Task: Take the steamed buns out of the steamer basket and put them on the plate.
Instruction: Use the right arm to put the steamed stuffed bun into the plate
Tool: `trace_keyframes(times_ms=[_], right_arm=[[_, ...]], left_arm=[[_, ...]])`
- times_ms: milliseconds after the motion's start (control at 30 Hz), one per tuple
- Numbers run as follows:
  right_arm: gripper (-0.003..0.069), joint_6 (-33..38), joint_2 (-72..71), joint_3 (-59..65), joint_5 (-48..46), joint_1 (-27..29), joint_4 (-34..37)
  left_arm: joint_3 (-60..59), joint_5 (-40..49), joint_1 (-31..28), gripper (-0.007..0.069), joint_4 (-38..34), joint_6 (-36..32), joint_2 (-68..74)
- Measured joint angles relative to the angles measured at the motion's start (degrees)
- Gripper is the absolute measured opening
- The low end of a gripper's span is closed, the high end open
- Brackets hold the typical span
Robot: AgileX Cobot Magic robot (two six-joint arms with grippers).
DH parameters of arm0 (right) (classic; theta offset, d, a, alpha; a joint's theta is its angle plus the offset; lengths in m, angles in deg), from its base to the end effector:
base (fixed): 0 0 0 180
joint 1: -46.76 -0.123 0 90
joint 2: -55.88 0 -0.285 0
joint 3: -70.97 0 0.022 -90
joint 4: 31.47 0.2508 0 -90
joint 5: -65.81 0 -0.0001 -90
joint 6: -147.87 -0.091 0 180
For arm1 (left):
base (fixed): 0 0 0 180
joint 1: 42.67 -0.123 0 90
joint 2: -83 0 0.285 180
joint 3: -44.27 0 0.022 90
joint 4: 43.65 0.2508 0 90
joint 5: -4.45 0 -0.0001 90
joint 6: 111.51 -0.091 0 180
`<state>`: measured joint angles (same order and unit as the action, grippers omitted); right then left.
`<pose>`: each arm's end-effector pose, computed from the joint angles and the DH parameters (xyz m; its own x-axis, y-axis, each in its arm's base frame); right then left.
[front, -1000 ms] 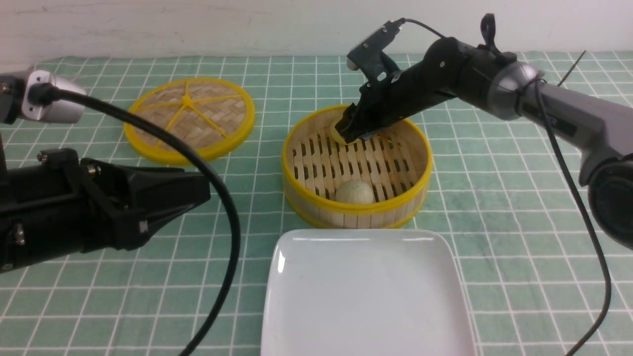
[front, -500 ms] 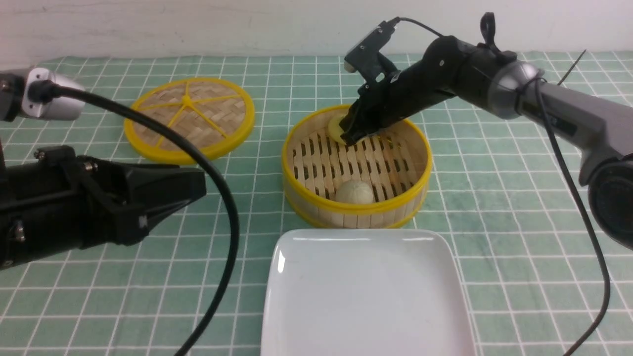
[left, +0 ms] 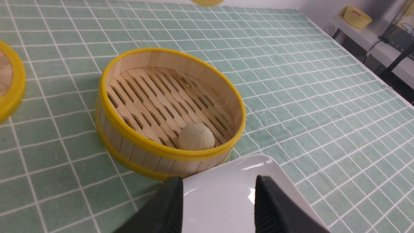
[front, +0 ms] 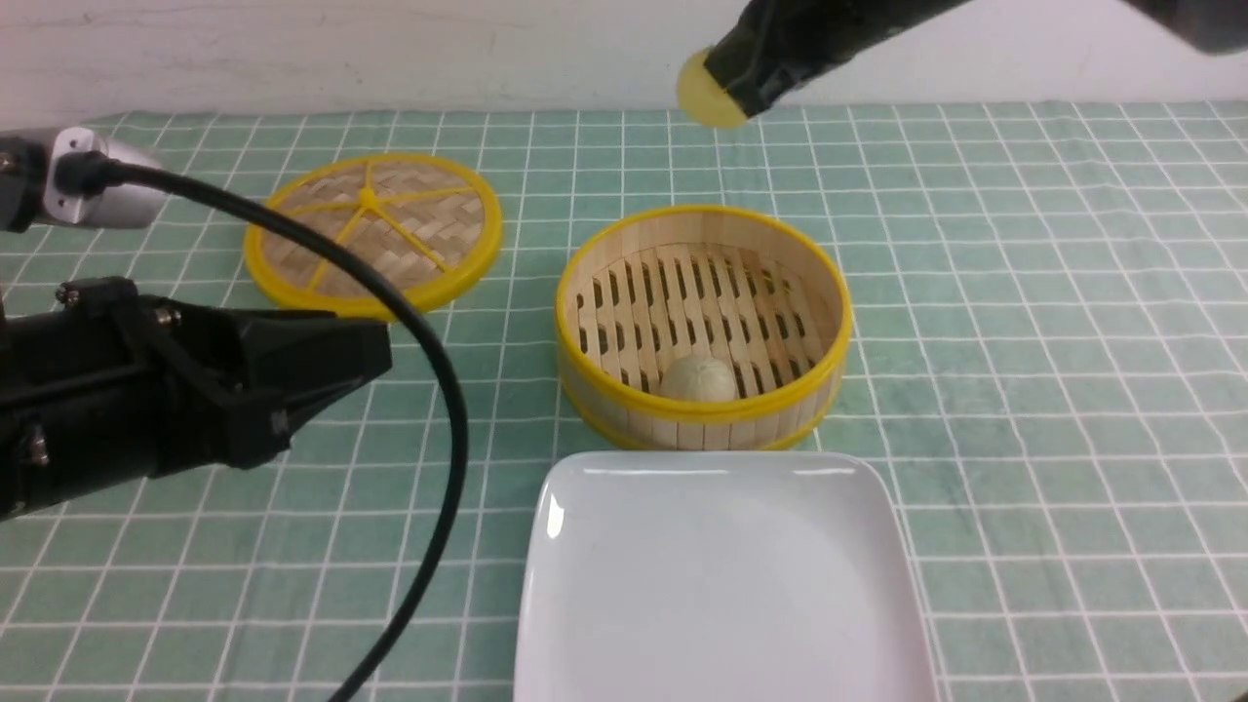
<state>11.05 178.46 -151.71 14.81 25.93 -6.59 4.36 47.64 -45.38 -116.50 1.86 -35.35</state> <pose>0.4232 0.1929 0.3756 -0.2539 -0.5542 -0.7927 -0.7753 0.6067 -0.1758 0.1787 -0.0512 0.3138 -0.4581 -0.0274 -0.8885 0.5427 0.7830 -0.3039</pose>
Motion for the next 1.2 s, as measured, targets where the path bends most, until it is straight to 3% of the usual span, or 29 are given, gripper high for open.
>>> trace_keyframes(times_ms=[367, 533, 733, 933, 1200], right_arm=[[0.0015, -9.64, -6.69, 0.06, -20.88, 0.00, -5.57], [0.0015, -14.42, -6.81, 2.99, -20.76, 0.00, -6.72], [0.0017, -17.49, -8.15, 15.90, -20.43, 0.00, -5.79], [0.0018, -15.05, -11.69, 29.10, -20.37, 0.00, -2.66], [0.0018, -10.78, -12.12, 36.54, -19.13, 0.00, -0.22]], left_arm=[[0.00, -1.17, 0.00, 0.0332, -3.02, -4.38, 0.00], [0.00, -1.55, 0.00, 0.0332, -4.61, -4.43, 0.00], [0.00, -1.85, 0.00, 0.0332, -4.80, -4.49, 0.00], [0.00, -2.07, 0.00, 0.0332, -4.80, -4.60, 0.00], [0.00, -0.94, 0.00, 0.0331, -4.80, -7.51, 2.89]])
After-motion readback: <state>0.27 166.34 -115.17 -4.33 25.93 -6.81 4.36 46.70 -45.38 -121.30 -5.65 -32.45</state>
